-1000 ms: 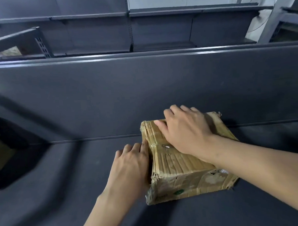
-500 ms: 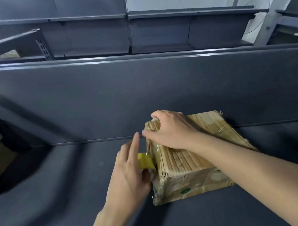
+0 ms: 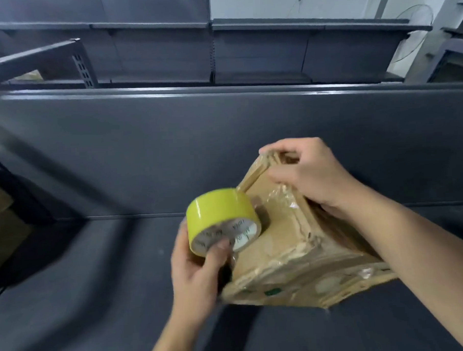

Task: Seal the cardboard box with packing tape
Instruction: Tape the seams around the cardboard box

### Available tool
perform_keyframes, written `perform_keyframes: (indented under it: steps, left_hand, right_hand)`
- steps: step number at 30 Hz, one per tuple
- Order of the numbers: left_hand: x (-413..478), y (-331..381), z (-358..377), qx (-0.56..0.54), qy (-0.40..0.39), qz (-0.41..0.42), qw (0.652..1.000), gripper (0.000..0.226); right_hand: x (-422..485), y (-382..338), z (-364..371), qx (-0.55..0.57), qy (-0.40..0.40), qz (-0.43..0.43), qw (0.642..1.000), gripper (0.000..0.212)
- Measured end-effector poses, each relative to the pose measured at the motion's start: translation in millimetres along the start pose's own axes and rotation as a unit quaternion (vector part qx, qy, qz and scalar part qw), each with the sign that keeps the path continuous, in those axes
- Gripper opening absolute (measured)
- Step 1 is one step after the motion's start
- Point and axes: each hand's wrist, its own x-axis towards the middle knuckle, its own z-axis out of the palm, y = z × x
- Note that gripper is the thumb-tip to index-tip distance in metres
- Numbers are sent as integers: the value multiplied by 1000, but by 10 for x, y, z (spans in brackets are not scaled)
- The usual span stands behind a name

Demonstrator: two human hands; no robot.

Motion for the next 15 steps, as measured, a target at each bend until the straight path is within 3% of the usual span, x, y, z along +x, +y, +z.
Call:
perform_keyframes:
  steps: [3, 6, 10, 12, 13, 15]
  left_hand:
    - [333, 569, 49, 43, -90, 120, 988, 39]
    - [483, 902, 284, 36, -168, 122, 978, 41]
    - [426, 956, 740, 156, -260, 127, 944, 42]
    - [401, 928, 852, 190, -270, 128, 935, 42]
    - [391, 925, 880, 203, -269, 131, 932, 42]
    - [383, 930, 896, 223, -273, 135, 926, 41]
  right_hand:
    - [10, 113, -234, 133, 23, 7, 991, 41]
    - [27, 357, -372, 182, 5, 55, 982, 38]
    - [2, 603, -475, 174, -10, 147, 974, 22]
    - [0, 695, -501, 105, 22, 129, 986, 29]
    - [11, 770, -503, 23, 36, 95, 995, 38]
    - [-17, 828, -473, -133, 25, 47, 990, 37]
